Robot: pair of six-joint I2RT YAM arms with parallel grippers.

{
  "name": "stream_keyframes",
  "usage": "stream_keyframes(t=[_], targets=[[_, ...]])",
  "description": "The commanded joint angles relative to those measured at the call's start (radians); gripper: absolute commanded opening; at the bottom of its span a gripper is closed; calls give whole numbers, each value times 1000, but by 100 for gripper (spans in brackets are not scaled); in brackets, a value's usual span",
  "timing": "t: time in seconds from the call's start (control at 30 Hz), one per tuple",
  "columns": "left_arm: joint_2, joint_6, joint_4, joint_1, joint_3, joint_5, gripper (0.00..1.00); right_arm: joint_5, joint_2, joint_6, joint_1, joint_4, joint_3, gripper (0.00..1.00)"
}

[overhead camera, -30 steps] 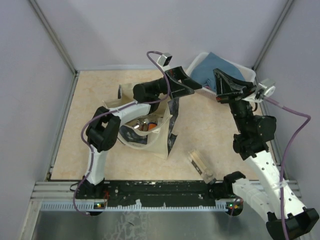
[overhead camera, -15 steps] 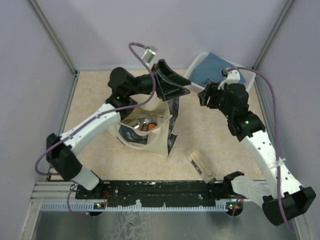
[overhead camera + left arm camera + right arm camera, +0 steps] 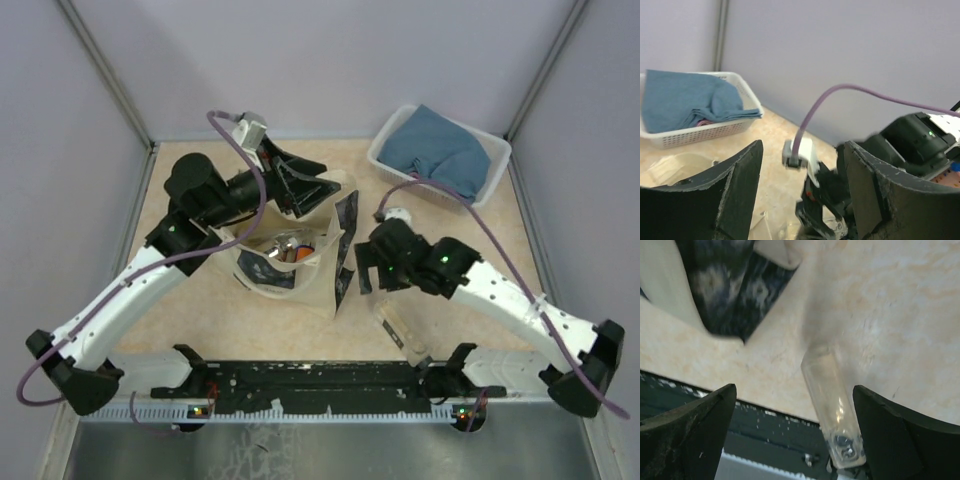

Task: Take the personal care products out of the canvas bag
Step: Take out the care product from the center of the board.

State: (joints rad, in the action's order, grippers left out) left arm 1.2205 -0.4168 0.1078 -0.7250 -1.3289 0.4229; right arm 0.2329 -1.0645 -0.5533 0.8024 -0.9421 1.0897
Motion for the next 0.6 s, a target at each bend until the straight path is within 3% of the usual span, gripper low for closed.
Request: stream_keyframes(t=[0.0,0.27,0.57], targets=[[-113,78,-114,-4,27,-118,73,195,-53,-239,203,-214,25,99],[-238,110,-175,-2,69,-169,77,145,10,-333,230,-277,-177,99],[-281,102,-183,-2,94,-171,78,-27,-29,-257,230,-106,-347,99]])
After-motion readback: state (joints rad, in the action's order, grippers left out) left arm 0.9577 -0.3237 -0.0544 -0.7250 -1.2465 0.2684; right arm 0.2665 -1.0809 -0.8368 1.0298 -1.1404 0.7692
